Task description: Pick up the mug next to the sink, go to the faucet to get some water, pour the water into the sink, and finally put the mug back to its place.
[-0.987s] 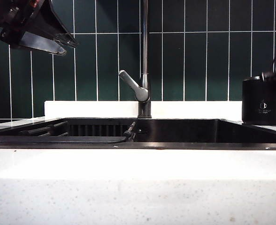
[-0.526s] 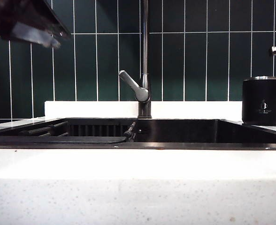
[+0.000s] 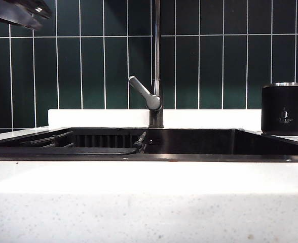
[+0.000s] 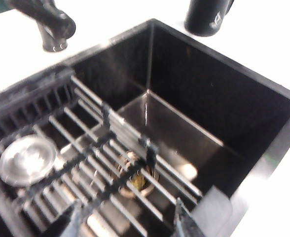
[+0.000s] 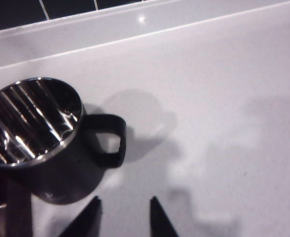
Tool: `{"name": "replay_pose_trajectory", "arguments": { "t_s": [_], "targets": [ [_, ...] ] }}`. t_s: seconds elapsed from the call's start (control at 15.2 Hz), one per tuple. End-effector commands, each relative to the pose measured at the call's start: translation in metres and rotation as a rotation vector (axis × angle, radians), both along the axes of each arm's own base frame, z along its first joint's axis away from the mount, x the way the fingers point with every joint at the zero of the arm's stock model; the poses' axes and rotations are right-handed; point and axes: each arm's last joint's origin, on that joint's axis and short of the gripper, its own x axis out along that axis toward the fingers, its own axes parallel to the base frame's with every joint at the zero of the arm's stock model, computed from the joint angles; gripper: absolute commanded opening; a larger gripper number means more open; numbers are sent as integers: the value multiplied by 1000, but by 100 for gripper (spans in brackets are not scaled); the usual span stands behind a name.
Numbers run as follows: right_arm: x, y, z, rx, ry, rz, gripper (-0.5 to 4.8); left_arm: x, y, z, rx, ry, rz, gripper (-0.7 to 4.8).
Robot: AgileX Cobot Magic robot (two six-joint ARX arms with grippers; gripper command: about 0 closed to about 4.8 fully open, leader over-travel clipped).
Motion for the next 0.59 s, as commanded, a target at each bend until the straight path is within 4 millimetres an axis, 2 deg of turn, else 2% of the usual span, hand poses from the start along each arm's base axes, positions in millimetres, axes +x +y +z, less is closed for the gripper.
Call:
{"name": "replay_pose_trajectory", "arguments": {
  "t_s": [0.07,0.39,0.59],
  "targets": [
    [-16,2,12,66,-39,-1,116,-15,5,2,25,7,30,237],
    [-63,4,38,82,-117,14,101,-53,17,6,41,-5,74,237],
    [-89,11,52,80,-192,64,73,-71,22,3,14,-21,103,236]
  ]
}}
